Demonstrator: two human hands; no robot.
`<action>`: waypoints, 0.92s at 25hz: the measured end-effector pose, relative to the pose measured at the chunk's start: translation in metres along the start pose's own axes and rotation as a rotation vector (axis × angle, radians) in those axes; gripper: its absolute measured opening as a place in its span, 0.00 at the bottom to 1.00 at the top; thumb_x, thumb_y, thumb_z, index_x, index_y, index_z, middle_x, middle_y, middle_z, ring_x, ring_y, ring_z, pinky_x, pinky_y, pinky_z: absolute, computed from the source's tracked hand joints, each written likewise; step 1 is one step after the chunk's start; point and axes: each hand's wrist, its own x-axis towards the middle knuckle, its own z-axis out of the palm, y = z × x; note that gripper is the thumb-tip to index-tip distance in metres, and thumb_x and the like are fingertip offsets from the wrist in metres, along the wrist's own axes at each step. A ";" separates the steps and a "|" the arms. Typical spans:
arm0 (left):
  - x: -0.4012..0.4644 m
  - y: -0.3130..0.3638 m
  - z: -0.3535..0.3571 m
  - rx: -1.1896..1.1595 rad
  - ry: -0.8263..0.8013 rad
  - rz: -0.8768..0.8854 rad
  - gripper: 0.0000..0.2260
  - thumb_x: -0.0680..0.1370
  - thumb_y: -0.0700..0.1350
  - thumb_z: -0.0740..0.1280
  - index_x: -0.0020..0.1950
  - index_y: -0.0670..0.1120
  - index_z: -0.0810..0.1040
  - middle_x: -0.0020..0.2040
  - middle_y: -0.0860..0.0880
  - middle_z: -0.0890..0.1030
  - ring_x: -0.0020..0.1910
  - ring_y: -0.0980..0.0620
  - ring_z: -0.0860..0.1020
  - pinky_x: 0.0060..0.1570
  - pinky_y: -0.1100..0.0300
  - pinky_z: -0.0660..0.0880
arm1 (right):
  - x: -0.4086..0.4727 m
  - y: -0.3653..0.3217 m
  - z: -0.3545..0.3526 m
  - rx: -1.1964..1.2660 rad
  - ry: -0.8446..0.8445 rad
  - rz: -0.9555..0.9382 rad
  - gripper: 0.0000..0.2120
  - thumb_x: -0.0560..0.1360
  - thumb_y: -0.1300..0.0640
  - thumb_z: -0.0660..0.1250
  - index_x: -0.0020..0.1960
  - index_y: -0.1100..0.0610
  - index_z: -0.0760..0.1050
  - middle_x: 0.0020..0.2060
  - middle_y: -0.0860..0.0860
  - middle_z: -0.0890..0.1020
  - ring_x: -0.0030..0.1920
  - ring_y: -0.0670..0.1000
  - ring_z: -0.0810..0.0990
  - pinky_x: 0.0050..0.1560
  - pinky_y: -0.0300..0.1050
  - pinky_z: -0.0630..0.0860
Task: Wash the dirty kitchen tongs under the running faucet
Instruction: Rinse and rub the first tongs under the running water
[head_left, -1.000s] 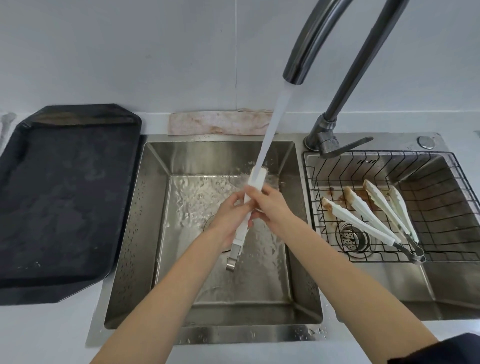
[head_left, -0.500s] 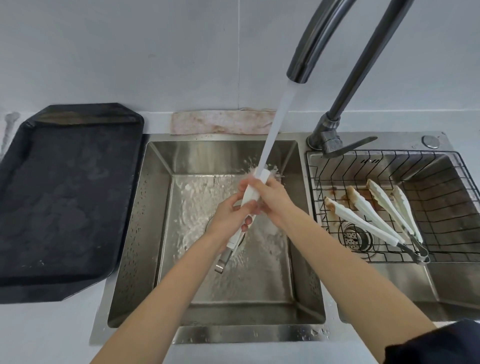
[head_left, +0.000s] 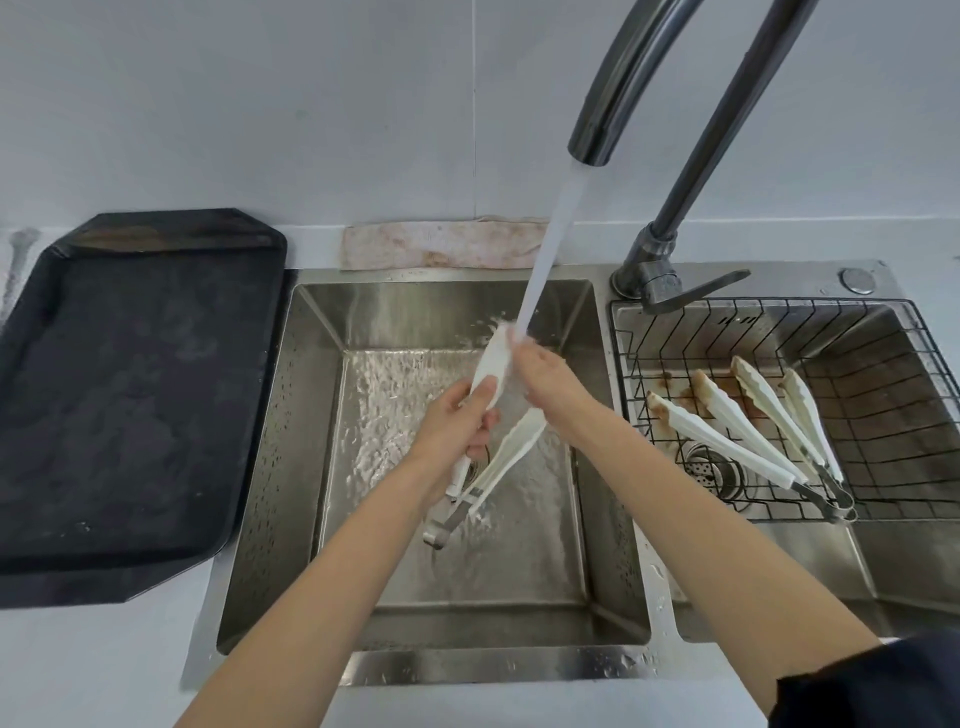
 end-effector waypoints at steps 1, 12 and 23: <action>0.001 0.002 -0.002 -0.060 -0.005 -0.001 0.06 0.80 0.49 0.59 0.53 0.50 0.73 0.26 0.55 0.69 0.18 0.62 0.62 0.18 0.71 0.59 | 0.002 0.003 -0.003 0.025 0.074 -0.013 0.24 0.80 0.45 0.52 0.68 0.58 0.70 0.61 0.52 0.76 0.64 0.50 0.73 0.68 0.49 0.67; 0.013 0.014 -0.022 -0.740 -0.048 -0.221 0.16 0.77 0.59 0.58 0.39 0.48 0.73 0.17 0.52 0.67 0.12 0.60 0.62 0.12 0.71 0.56 | 0.001 0.025 -0.010 0.797 0.004 0.109 0.18 0.80 0.52 0.56 0.66 0.61 0.69 0.44 0.52 0.81 0.43 0.49 0.80 0.48 0.44 0.79; 0.026 0.006 0.012 -0.463 -0.108 -0.248 0.18 0.81 0.54 0.52 0.48 0.43 0.75 0.45 0.47 0.82 0.44 0.51 0.80 0.48 0.53 0.77 | -0.031 -0.015 -0.043 0.691 0.025 -0.196 0.17 0.78 0.58 0.62 0.66 0.56 0.71 0.39 0.46 0.77 0.38 0.45 0.75 0.41 0.39 0.73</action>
